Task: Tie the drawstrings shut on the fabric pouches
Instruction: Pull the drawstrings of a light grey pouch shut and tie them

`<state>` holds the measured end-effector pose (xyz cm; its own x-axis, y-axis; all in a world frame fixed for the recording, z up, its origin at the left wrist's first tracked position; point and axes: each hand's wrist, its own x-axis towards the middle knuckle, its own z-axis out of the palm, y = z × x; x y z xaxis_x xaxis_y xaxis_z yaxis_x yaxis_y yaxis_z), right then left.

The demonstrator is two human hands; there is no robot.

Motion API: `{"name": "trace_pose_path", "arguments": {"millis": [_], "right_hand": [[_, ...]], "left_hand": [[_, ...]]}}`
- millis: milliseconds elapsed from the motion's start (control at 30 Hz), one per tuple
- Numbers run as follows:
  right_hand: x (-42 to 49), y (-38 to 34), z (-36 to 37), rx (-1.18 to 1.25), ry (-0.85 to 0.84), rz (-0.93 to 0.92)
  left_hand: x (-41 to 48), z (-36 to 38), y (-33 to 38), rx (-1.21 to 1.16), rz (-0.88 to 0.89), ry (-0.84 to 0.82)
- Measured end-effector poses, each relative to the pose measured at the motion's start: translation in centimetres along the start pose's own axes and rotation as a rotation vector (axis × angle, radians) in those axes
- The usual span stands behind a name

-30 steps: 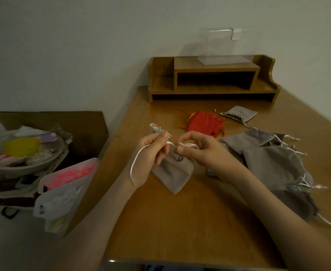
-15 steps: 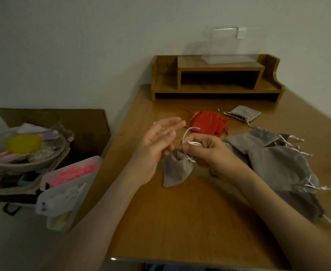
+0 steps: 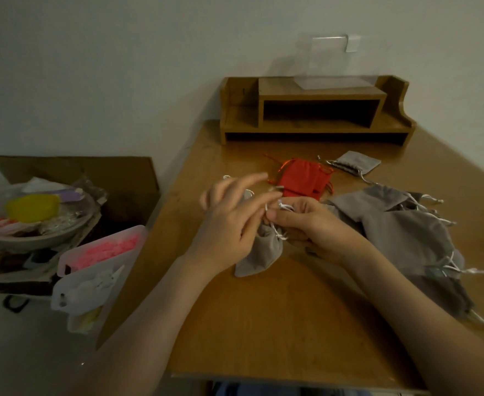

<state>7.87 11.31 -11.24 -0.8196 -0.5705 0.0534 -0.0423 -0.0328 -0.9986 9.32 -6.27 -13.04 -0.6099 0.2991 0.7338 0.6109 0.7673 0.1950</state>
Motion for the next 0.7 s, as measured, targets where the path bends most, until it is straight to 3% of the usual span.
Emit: {"name": "trace_pose_path", "arguments": {"millis": [267, 433, 533, 700], "right_hand": [[0.1, -0.2, 0.3, 0.041, 0.072, -0.060], [0.3, 0.4, 0.8, 0.236, 0.173, -0.101], [0.2, 0.2, 0.8, 0.284, 0.200, -0.099], [0.5, 0.8, 0.7, 0.164, 0.148, -0.161]], "left_hand": [[0.4, 0.1, 0.1, -0.242, -0.325, -0.186], [0.7, 0.0, 1.3, -0.681, -0.500, -0.211], [0.9, 0.0, 1.6, -0.810, -0.572, -0.232], [1.2, -0.4, 1.8, -0.990, -0.682, -0.163]]}}
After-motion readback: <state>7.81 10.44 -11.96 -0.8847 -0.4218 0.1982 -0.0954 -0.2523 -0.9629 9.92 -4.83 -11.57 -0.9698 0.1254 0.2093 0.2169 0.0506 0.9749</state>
